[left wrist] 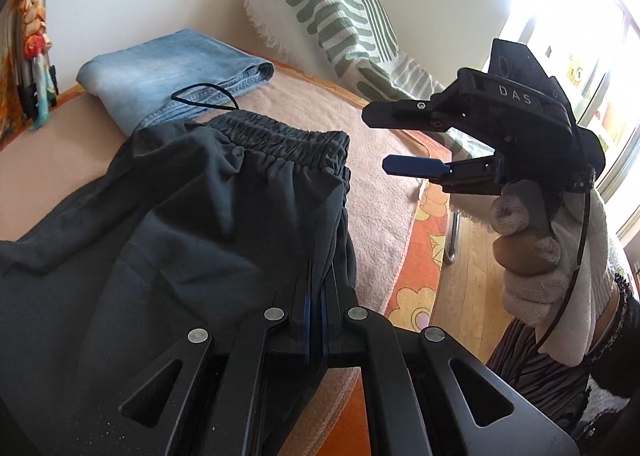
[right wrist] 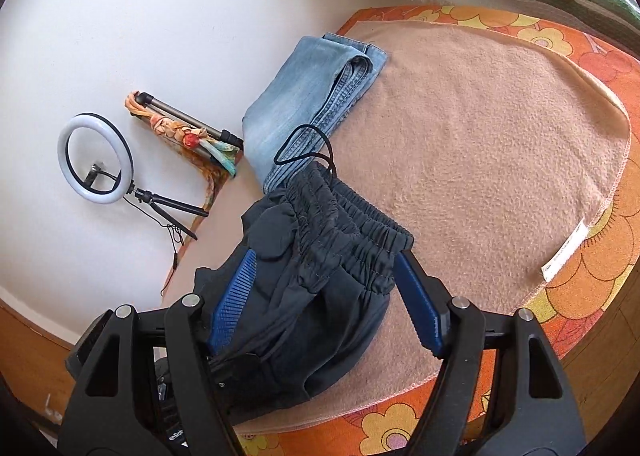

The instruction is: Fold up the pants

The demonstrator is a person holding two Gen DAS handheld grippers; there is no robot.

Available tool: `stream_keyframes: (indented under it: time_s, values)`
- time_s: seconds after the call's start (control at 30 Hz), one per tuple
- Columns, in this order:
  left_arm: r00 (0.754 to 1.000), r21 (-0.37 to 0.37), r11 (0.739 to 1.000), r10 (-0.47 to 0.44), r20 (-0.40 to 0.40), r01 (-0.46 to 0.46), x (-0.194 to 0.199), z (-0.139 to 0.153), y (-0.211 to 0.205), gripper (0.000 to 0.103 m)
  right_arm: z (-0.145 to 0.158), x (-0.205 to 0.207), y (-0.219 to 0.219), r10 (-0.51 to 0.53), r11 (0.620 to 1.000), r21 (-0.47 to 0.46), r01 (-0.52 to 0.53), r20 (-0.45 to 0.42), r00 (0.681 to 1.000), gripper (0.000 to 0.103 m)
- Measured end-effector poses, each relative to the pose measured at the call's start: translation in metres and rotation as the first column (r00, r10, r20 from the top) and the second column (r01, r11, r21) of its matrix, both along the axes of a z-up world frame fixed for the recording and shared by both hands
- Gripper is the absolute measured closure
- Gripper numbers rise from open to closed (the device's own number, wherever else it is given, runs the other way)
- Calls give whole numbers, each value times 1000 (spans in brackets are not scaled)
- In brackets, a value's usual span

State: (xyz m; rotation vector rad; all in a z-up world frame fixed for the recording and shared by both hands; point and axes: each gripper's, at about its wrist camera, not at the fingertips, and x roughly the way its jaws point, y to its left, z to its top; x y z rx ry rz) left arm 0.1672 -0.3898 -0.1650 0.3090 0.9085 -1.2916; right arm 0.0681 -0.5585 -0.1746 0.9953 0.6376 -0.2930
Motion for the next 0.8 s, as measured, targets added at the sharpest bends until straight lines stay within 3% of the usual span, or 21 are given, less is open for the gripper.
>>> stream_keyframes:
  time_s: [0.2, 0.4, 0.47, 0.6, 0.67, 0.8]
  values:
    - [1000, -2, 1000, 1, -26, -1, -11, -6, -9, 101, -19, 10, -1, -1, 1000, 23, 3, -92, 996, 28]
    - [998, -32, 999, -9, -59, 7, -21, -7, -12, 101, -51, 11, -15, -14, 979, 202, 27, -64, 998, 28]
    - [997, -11, 999, -37, -71, 37, -24, -10, -12, 101, -56, 16, -16, -15, 979, 200, 30, -74, 997, 28]
    - [996, 24, 999, -27, -88, 29, -28, -5, 4, 91, -55, 32, -11, -2, 989, 149, 11, -66, 998, 28]
    - [996, -1, 1000, -12, -88, 12, -29, 10, 26, 89, -51, 38, -7, -1, 994, 104, 9, -81, 997, 31]
    - [995, -45, 994, 96, -30, -97, -22, 45, 94, 75, -50, 39, -3, 3, 999, 48, 3, -119, 993, 56]
